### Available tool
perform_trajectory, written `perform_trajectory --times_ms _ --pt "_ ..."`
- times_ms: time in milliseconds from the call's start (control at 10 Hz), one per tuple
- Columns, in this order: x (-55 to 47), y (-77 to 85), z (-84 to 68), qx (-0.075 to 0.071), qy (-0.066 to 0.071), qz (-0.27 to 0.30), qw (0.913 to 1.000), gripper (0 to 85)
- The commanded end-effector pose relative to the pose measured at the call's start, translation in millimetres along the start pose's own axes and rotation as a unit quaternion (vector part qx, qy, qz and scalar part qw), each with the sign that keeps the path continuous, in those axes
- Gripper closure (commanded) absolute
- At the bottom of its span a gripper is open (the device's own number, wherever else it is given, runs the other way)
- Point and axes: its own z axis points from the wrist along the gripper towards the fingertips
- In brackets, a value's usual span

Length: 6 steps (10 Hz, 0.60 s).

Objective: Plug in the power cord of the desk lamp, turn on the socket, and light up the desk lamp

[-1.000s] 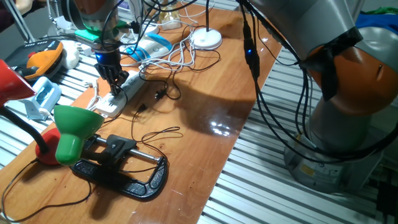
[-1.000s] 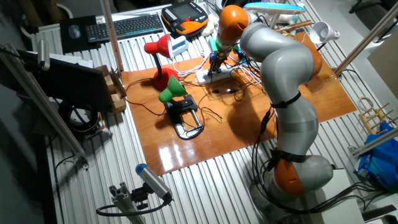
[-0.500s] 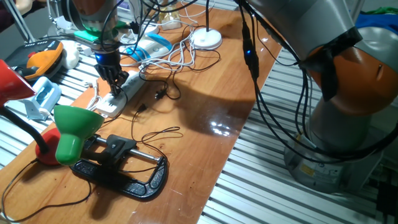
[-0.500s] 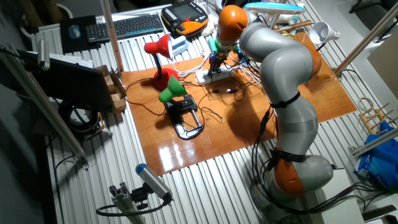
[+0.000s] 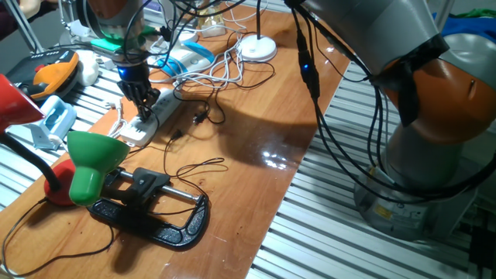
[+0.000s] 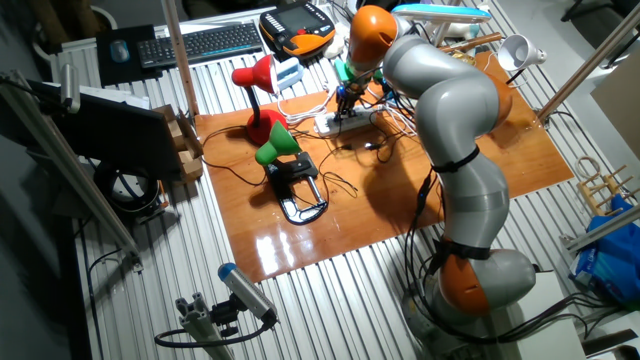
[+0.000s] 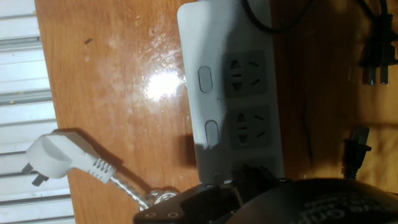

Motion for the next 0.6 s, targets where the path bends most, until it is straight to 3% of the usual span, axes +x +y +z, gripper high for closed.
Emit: perform_trajectory --times_ms 0,500 --pt "0.1 0.0 -0.2 0.003 0.000 -0.003 1.0000 85.0" --pt "-0.2 -0.6 5.1 -0.001 0.000 -0.004 1.0000 85.0"
